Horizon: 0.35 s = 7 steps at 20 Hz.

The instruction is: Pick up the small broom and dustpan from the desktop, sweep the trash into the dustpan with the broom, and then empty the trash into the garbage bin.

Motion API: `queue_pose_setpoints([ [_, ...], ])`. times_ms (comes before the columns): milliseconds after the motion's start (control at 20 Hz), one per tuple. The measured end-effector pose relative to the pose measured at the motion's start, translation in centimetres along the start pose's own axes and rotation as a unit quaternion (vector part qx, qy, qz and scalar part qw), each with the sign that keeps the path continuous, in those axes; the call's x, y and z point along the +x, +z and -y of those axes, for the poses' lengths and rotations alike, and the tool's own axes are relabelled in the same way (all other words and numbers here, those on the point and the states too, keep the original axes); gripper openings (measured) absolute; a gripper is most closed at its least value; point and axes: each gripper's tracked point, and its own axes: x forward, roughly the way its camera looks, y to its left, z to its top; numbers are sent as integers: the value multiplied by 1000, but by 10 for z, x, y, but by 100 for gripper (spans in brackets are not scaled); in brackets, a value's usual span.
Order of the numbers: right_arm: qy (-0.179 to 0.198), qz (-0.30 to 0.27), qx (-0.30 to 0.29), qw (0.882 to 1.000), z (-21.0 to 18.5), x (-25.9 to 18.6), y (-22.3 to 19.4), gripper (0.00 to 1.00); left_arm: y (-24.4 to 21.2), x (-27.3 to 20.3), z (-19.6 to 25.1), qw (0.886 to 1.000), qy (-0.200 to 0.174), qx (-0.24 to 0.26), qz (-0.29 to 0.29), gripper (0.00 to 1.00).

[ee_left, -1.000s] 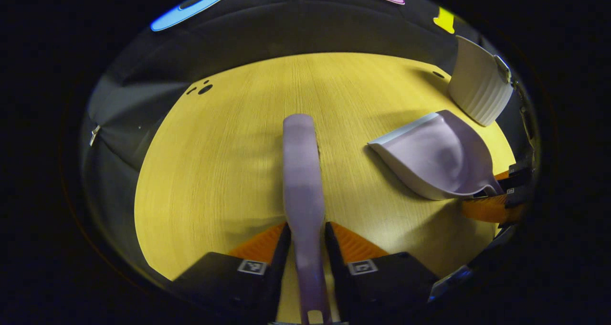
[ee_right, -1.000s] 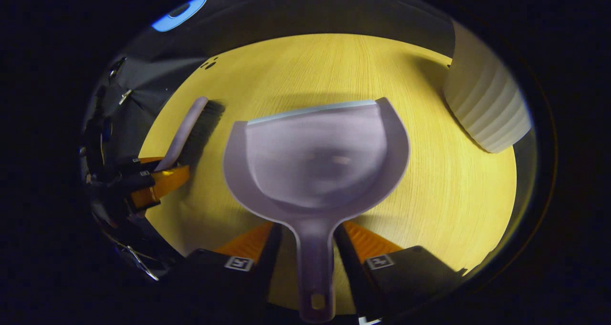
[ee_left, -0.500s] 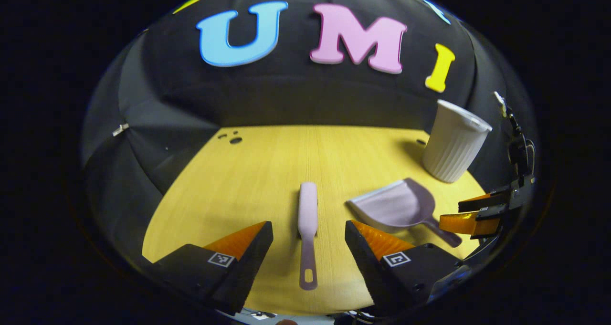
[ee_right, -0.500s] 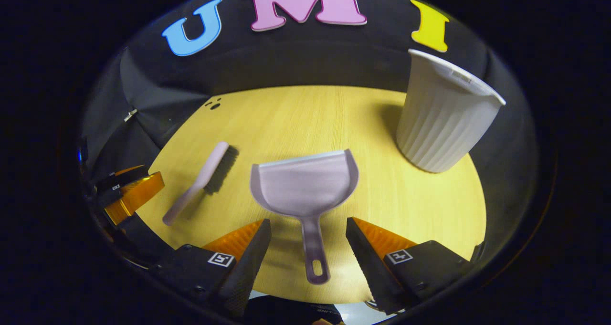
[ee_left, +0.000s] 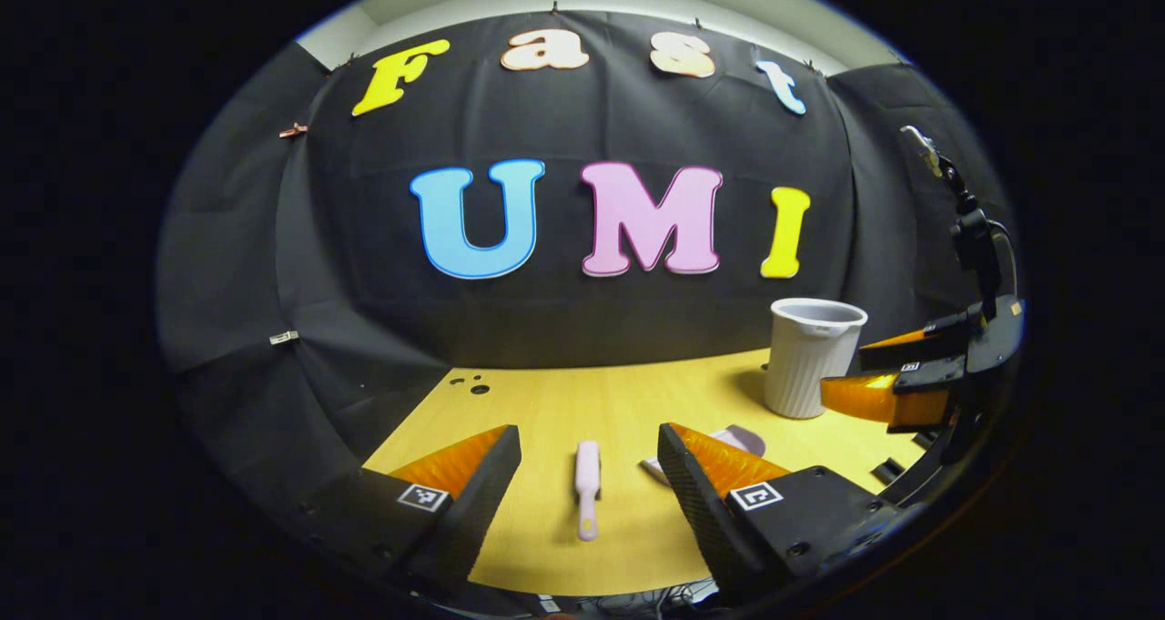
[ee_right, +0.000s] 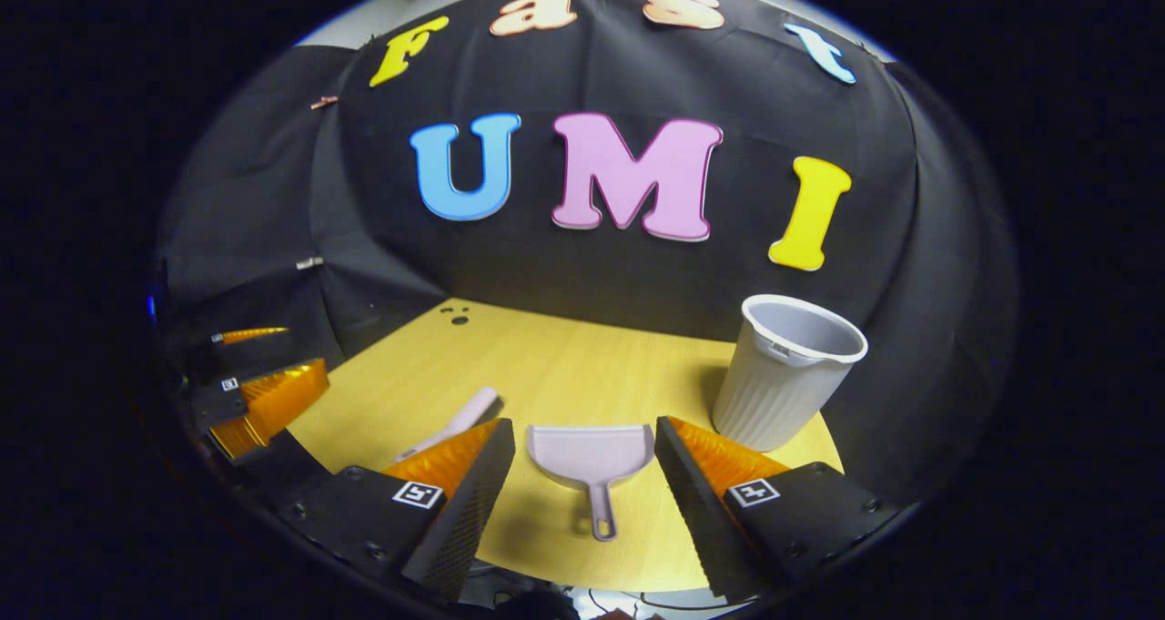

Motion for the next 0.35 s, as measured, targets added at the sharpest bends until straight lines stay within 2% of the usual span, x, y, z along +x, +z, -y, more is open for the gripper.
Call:
queue_pose_setpoints([
  [150, -27, 27, 20, 999, 4, -34, -5, 98, 1, -20, 13, 1000, 17, -23, 8, 96],
  [350, -44, -9, 47, 998, 15, -34, -39, 98, -13, -16, 21, 1000, 1, -5, -15, 97],
])
